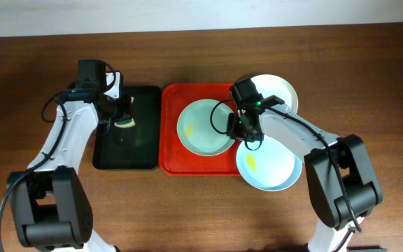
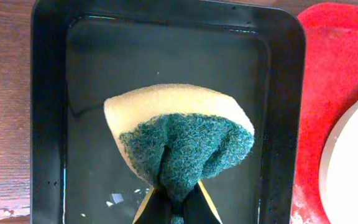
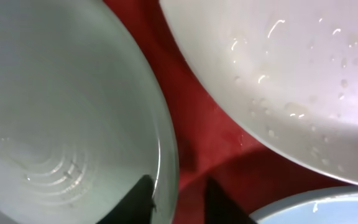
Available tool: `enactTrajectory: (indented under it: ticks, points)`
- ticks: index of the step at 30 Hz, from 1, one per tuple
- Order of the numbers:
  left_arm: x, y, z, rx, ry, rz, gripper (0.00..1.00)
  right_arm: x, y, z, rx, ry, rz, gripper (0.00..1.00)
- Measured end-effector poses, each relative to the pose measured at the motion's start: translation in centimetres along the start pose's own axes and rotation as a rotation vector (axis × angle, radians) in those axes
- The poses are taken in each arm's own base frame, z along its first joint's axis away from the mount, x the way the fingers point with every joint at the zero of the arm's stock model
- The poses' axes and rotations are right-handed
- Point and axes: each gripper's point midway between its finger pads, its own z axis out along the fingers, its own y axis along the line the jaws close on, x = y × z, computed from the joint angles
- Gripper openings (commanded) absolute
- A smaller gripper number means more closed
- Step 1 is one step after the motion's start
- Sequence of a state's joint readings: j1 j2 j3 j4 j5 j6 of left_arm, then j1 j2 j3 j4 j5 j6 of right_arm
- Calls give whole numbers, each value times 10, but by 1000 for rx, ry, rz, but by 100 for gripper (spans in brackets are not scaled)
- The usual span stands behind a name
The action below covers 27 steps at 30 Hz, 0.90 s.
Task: Clean dirty plates on tray and stack at the side
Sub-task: 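Lift the sponge with the left gripper and carry it over the light-green plate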
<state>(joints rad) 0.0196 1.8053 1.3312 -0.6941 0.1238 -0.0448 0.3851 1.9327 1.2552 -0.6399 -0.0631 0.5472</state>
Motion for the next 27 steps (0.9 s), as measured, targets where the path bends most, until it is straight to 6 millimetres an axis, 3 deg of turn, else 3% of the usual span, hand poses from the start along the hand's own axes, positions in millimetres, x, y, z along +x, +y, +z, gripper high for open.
enactTrajectory:
  ticks: [3,7,10,27]
  points:
    - [0,0,0,0,0,0,0,-6,0,0,5,-26,-7,13]
    - [0,0,0,0,0,0,0,-10,1,0,5,-43,-14,12]
    - [0,0,0,0,0,0,0,-10,0,0,7,-45,-17,4]
    - [0,0,0,0,0,0,0,0,4,0,-19,2,-20,4]
